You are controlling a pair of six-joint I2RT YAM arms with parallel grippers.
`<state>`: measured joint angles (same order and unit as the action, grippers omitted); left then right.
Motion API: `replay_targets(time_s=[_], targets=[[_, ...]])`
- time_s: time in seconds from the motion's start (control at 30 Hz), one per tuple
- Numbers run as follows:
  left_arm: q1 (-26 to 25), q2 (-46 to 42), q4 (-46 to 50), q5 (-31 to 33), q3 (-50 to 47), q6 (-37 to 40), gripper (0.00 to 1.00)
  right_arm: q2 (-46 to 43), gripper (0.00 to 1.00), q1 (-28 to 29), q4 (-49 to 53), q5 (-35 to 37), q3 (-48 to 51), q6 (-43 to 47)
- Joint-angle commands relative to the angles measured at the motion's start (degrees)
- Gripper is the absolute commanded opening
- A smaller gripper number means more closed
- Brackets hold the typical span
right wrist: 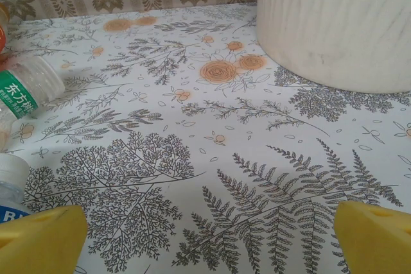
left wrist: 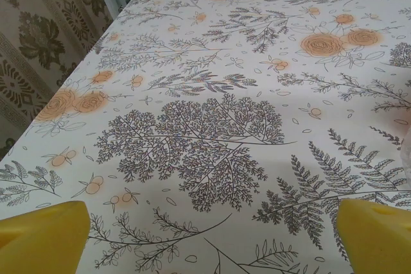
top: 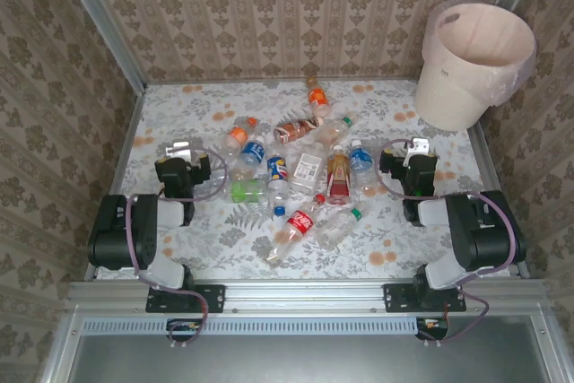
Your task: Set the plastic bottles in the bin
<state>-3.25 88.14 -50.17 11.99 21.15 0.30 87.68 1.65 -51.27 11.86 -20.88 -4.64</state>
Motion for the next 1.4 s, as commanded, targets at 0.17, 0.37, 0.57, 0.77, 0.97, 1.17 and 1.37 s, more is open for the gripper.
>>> replay_targets(time_s=[0.17,0.37,0.57,0.77,0.97,1.17,1.37], targets=[[0.3,0.0,-0.9,-0.1,1.0,1.0,1.00,0.1,1.00,0.2,-2.0,1.2,-0.4,0.3],[0.2,0.0,-1.0,0.0,1.0,1.0,1.00,0.1,1.00,0.2,-1.9,1.2,-0.4,0.3],[0.2,0.0,-0.9,-0.2,1.1,0.9,1.00,0.2,1.00,0.2,-1.9,1.1,-0.4,0.3],[0.2,0.0,-1.0,-0.1,1.0,1.0,1.00,0.2,1.00,0.1,-1.9,1.1,-0.4,0.3],[0.1,-0.2,-1.3,-0.1,0.8,1.1,1.00,0.1,1.00,0.1,-2.3,0.9,-0.2,0.3],[0.0,-8.1,8.7,-0.1,2.8,1.2,1.00,-7.6,1.00,0.1,16.1,0.4,-5.8,-0.1],[-0.8,-17.9,19.4,5.6,4.2,-3.8,1.00,-15.1,1.00,0.2,34.8,-5.9,-12.7,-4.4]])
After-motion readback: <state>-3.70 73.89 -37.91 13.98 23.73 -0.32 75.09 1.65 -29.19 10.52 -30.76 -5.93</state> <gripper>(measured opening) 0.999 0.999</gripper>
